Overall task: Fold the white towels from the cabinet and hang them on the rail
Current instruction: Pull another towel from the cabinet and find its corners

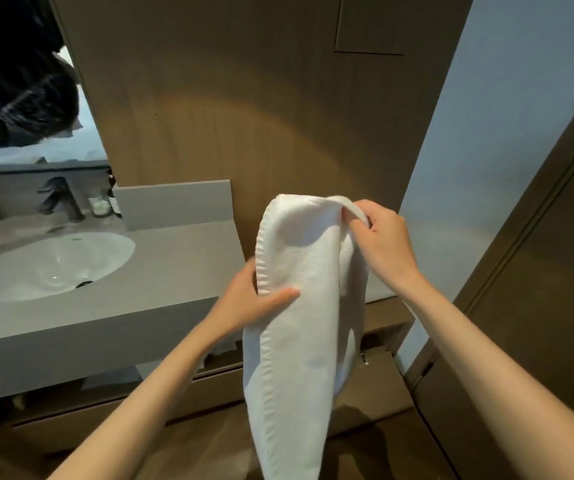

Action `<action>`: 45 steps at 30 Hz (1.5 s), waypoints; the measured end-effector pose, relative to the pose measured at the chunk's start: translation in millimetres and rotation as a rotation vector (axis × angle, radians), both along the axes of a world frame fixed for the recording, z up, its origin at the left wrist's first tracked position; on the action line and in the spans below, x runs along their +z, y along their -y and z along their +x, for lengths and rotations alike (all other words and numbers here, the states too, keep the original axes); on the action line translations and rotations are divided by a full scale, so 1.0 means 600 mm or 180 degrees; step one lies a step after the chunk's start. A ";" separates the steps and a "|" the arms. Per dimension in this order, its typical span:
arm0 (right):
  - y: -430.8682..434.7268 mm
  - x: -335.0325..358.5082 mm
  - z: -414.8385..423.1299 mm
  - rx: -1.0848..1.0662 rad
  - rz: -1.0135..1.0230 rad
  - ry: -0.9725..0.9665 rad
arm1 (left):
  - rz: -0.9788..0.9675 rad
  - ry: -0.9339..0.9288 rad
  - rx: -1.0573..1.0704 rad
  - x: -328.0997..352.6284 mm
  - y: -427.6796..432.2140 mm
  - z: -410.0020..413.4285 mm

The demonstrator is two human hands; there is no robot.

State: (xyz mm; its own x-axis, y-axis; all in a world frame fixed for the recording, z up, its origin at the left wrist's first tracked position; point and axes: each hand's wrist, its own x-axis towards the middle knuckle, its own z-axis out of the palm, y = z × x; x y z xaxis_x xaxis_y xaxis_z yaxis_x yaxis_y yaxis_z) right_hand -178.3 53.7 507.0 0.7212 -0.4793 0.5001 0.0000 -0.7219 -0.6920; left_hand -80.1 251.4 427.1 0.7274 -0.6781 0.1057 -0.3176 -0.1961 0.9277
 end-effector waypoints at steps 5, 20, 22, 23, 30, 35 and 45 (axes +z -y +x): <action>-0.029 0.001 0.034 -0.0278 0.0190 0.0028 | 0.0103 0.0239 0.0144 -0.046 -0.047 -0.001; -0.052 -0.040 0.069 0.0851 -0.0106 -0.0966 | 0.0349 0.2415 0.0325 0.060 -0.060 0.095; -0.050 -0.025 0.069 0.0663 -0.0550 -0.0867 | 0.0215 0.2283 0.0262 0.060 -0.074 0.114; -0.052 -0.020 0.071 0.0544 -0.0806 -0.0869 | 0.0183 0.2194 0.0189 0.058 -0.083 0.124; -0.097 0.009 0.112 0.0296 -0.1287 0.0139 | 0.0858 0.1580 0.0071 -0.015 -0.182 0.186; -0.105 0.020 0.145 0.0429 -0.1251 0.0178 | 0.1493 0.1465 0.0556 -0.075 -0.254 0.220; -0.060 -0.007 0.164 0.0372 -0.1622 -0.0508 | 0.2424 0.2988 0.1844 -0.021 -0.325 0.268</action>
